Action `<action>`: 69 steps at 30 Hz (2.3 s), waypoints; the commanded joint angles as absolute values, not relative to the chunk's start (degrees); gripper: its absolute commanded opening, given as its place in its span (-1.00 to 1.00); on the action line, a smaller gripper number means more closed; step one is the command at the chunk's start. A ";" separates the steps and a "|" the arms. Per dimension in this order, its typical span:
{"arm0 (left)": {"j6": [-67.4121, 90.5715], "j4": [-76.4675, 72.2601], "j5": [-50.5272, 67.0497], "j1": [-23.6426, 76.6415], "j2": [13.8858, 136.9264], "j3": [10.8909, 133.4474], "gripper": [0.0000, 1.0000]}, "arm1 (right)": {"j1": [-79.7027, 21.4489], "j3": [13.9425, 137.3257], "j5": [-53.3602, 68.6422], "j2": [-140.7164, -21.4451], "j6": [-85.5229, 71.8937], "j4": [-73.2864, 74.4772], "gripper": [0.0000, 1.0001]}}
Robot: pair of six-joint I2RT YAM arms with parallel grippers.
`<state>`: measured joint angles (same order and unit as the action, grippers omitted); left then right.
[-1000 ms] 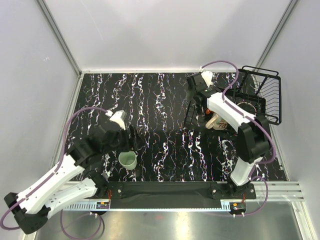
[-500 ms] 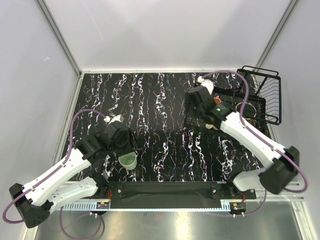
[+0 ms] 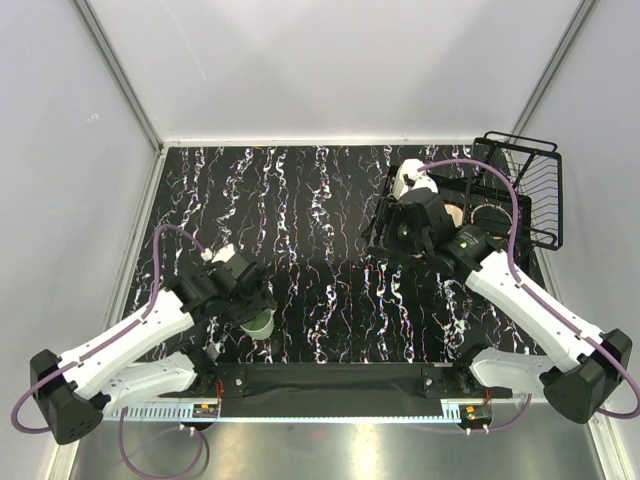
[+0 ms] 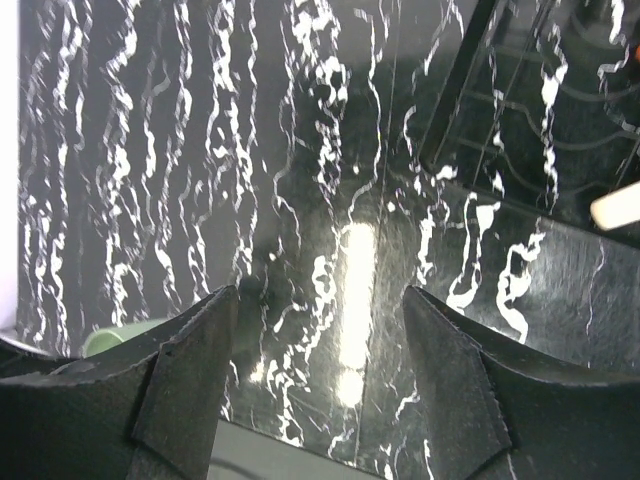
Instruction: Load the cups into the dish rack
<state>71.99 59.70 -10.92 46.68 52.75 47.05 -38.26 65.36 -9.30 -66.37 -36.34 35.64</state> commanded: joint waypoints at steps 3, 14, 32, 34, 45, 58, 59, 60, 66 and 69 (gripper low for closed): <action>76.99 61.61 -15.38 47.20 55.19 46.49 0.23 | -38.58 64.16 -6.42 -64.25 -36.47 33.92 0.49; 78.40 59.16 -15.47 48.16 61.79 47.02 -0.05 | -38.67 62.75 -5.98 -62.75 -35.86 34.19 0.49; 53.84 36.45 -5.84 48.16 48.27 55.02 -1.00 | -38.67 70.13 10.88 -66.53 -25.93 36.56 0.57; 50.46 30.96 -2.91 48.25 46.59 55.28 -1.00 | -38.58 70.84 14.57 -65.66 -25.14 36.65 0.62; 42.62 1.95 12.73 48.08 38.76 54.50 -1.00 | -38.58 81.29 25.03 -60.12 -16.70 41.66 0.99; 51.14 -18.70 24.60 48.16 39.20 48.97 -1.00 | -38.58 76.99 45.87 -56.25 -23.46 21.02 0.99; 53.24 -22.03 25.57 48.16 39.63 48.35 -1.00 | -38.67 76.64 46.23 -56.51 -23.99 20.48 0.99; 54.13 -23.28 25.84 48.08 39.90 47.30 -1.00 | -38.67 76.55 46.32 -56.95 -24.17 20.22 0.99; 59.94 -30.84 26.89 48.16 41.22 43.78 -1.00 | -38.67 74.89 47.72 -56.87 -26.71 15.04 0.99; 61.52 -33.31 26.81 48.16 41.48 42.81 -1.00 | -38.67 74.44 48.69 -57.39 -27.77 13.71 1.00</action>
